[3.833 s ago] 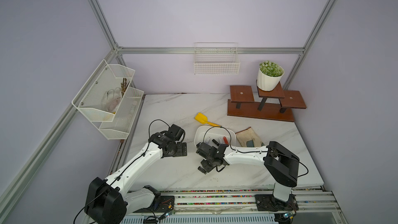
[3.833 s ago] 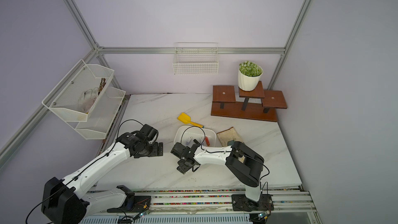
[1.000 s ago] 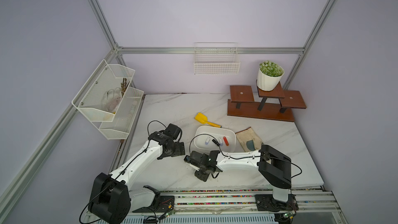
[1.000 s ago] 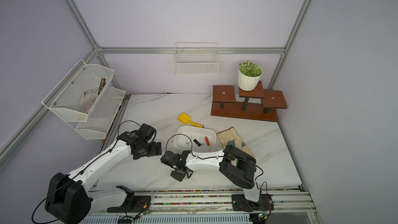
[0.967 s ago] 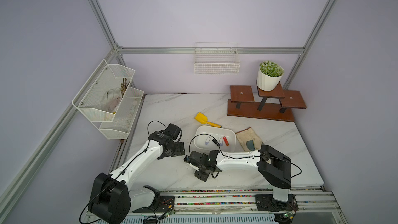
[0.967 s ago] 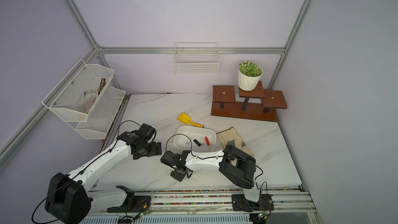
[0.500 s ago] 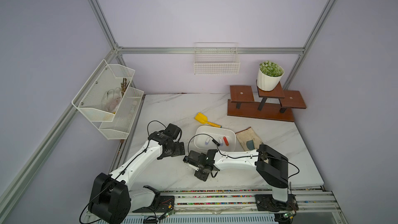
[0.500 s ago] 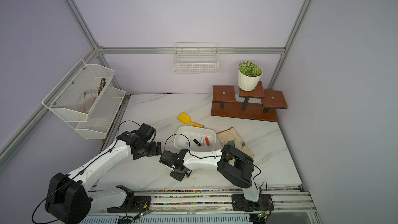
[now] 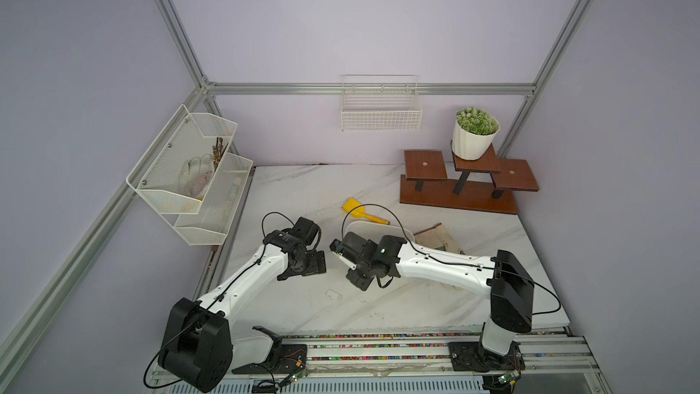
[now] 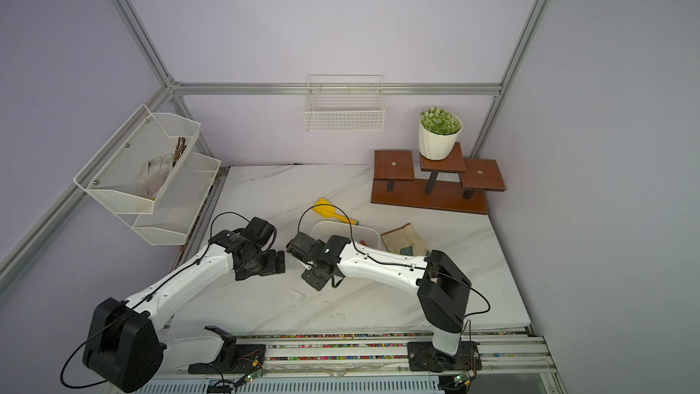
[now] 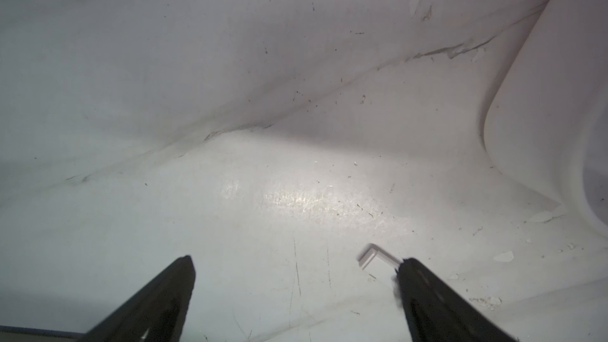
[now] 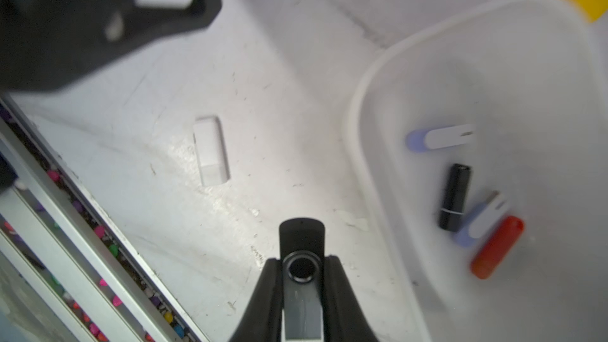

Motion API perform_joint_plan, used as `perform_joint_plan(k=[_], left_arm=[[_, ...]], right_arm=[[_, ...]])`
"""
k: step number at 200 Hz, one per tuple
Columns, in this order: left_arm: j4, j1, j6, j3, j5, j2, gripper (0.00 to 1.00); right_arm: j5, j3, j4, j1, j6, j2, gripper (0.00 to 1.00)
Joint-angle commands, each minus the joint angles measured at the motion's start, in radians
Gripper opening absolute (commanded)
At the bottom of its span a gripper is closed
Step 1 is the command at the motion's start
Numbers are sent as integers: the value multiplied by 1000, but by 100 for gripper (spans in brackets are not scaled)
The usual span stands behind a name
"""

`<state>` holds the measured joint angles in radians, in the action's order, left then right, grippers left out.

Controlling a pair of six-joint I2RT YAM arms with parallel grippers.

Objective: Put the usb flash drive into the storage box
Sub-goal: Pick up the USB flash from the center of the board, then place the USB flash in the storage box.

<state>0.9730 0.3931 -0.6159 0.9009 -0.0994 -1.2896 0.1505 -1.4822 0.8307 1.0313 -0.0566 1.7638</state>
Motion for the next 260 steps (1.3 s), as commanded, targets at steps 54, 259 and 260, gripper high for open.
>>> perform_joint_plan(k=[54, 259, 260], left_arm=[[-33, -5, 20, -5, 32, 2, 100], [-47, -5, 17, -25, 43, 19, 100], [-47, -5, 17, -25, 43, 19, 100]], right_arm=[[191, -108, -98, -211, 132, 219, 0], [260, -13, -245, -240, 123, 338, 0], [259, -12, -246, -240, 122, 339, 0]])
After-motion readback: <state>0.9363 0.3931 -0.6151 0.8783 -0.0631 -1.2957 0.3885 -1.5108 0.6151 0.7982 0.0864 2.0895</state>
